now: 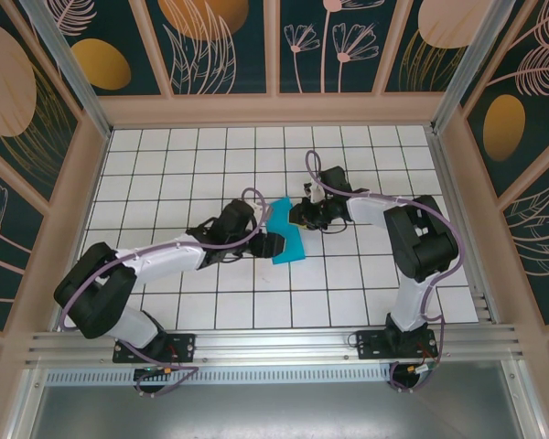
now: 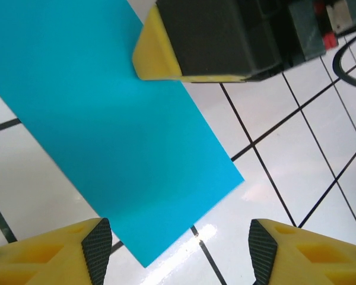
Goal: Fold a paper plane with a square sheet of paper (fold left side to right side)
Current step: Fold the triangle a second time at the center of the table.
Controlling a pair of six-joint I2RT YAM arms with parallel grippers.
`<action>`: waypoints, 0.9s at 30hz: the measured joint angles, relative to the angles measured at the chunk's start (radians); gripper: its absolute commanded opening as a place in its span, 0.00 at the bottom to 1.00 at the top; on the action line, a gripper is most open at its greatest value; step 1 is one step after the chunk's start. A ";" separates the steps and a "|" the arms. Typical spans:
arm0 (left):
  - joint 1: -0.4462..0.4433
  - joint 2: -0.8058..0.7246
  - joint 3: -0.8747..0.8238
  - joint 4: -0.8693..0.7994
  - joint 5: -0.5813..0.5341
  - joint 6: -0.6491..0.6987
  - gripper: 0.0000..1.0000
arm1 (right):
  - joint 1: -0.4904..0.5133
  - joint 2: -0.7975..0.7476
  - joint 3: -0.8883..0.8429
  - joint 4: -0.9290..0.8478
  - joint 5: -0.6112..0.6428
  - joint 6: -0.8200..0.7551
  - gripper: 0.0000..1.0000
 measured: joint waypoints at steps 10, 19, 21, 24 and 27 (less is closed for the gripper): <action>-0.147 0.095 0.080 -0.039 -0.115 0.000 0.69 | 0.000 0.000 0.002 -0.033 -0.012 0.019 0.20; -0.199 0.195 0.203 -0.115 -0.195 0.001 0.72 | 0.000 0.000 0.003 -0.043 -0.025 0.034 0.17; -0.206 0.215 0.229 -0.135 -0.214 0.003 0.73 | 0.000 0.000 0.003 -0.043 -0.027 0.036 0.17; -0.219 0.240 0.256 -0.163 -0.246 0.006 0.74 | 0.000 -0.003 0.007 -0.047 -0.030 0.045 0.17; -0.236 0.272 0.290 -0.203 -0.278 0.012 0.75 | 0.000 -0.017 0.008 -0.050 -0.038 0.050 0.17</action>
